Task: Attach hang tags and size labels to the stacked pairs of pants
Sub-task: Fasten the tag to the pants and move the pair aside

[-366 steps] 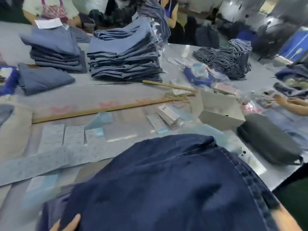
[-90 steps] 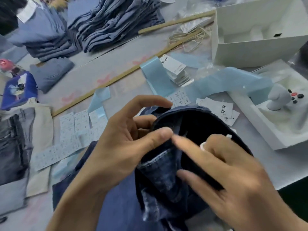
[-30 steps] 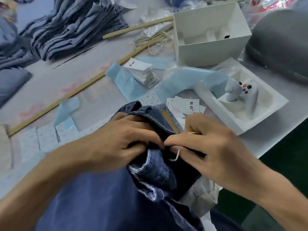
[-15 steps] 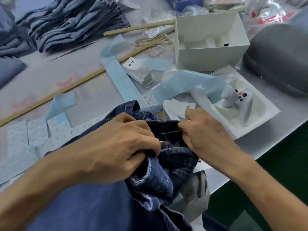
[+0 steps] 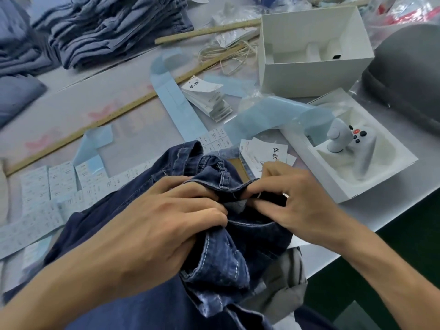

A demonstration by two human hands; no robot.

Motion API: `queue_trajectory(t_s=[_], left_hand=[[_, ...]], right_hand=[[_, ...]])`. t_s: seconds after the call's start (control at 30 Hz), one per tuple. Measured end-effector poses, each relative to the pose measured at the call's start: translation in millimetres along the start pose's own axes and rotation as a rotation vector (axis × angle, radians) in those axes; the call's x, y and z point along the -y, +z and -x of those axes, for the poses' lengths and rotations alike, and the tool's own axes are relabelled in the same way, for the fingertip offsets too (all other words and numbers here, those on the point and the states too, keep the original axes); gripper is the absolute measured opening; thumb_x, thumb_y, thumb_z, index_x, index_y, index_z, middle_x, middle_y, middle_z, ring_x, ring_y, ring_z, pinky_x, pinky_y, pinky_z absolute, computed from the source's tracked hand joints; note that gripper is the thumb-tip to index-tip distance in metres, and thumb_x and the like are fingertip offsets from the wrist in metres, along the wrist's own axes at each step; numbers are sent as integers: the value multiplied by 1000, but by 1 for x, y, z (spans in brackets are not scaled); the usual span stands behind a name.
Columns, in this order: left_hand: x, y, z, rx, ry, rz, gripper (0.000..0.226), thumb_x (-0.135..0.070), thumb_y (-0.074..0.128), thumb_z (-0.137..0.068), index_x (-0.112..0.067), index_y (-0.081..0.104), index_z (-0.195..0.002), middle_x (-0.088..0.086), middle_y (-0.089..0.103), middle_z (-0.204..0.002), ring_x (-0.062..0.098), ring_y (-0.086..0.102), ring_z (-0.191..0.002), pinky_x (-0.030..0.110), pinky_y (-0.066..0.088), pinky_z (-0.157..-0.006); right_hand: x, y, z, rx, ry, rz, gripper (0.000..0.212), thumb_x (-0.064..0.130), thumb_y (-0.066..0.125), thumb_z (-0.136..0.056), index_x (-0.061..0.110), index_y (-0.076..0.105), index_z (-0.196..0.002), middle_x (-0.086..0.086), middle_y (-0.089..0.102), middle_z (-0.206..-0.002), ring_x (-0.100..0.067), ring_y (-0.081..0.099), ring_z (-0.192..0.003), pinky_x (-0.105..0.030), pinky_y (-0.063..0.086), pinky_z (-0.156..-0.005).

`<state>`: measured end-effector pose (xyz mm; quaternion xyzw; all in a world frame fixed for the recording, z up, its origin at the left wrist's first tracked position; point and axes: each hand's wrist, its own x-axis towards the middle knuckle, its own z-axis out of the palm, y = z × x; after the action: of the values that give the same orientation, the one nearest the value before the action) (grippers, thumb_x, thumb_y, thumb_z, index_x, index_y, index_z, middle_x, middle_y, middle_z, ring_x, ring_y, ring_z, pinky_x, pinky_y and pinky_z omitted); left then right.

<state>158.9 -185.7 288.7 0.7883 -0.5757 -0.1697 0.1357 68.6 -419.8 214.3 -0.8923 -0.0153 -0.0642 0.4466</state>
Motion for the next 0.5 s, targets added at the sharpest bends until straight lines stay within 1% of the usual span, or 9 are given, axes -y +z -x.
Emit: queue_trajectory(t_s=[0.03,0.1,0.13,0.2,0.27,0.33,0.37,0.43,0.5], left_hand=[[-1,-1,-1,-15,-18,10,34,-27,38,-102,-32,67,-120,-24,66,-120,7,58,-119,38,39,-104],[-3,-6,-2,-61,-91,59,41,-20,38,-96,-34,63,-126,-23,67,-113,2,58,-112,35,37,-104],[-4,-10,-5,-85,-136,80,42,-21,37,-94,-36,63,-123,-23,67,-108,0,58,-107,33,35,-103],[-7,-18,-14,-78,-209,73,38,-31,32,-93,-40,64,-112,-23,67,-97,0,59,-99,32,31,-103],[-5,-27,-27,-55,-262,76,37,-41,31,-91,-42,66,-101,-22,69,-88,1,61,-89,30,31,-100],[-1,-33,-40,-55,-306,75,37,-41,33,-87,-41,70,-92,-26,67,-77,0,60,-79,25,32,-91],[1,-34,-45,-40,-325,31,39,-41,32,-86,-41,71,-92,-28,65,-75,0,57,-79,24,30,-91],[0,-29,-54,40,-317,-145,43,-42,28,-84,-38,69,-97,-16,65,-75,3,53,-81,30,22,-91],[-3,-19,-57,116,-263,-250,39,-41,28,-90,-31,66,-93,-8,60,-76,5,47,-85,36,18,-84]], right_hand=[[0,0,0,-34,-46,26,19,6,77,-81,20,81,-93,18,43,-72,-2,47,-70,-14,31,-65],[4,0,1,-99,-194,137,13,4,72,-86,10,80,-94,11,43,-75,-5,41,-71,-16,29,-66],[7,1,2,-137,-294,215,10,2,69,-91,5,78,-94,5,44,-74,-10,38,-71,-20,29,-66],[12,2,5,-245,-488,358,13,0,65,-97,-4,77,-95,-5,45,-69,-15,32,-72,-28,27,-62],[15,2,8,-343,-613,433,13,-1,65,-97,-7,77,-96,-8,45,-65,-16,27,-73,-30,24,-64],[14,5,12,-405,-670,465,10,-3,69,-94,-8,77,-96,-7,44,-61,-16,25,-73,-30,22,-65],[13,7,13,-429,-687,477,9,-3,70,-92,-7,77,-97,-6,43,-60,-16,25,-71,-31,23,-63],[10,10,17,-476,-710,494,9,-4,73,-90,-6,78,-98,-5,44,-59,-17,28,-65,-31,26,-59],[7,12,21,-499,-708,511,12,-4,76,-87,-4,77,-100,-3,45,-58,-17,30,-65,-28,26,-61]])
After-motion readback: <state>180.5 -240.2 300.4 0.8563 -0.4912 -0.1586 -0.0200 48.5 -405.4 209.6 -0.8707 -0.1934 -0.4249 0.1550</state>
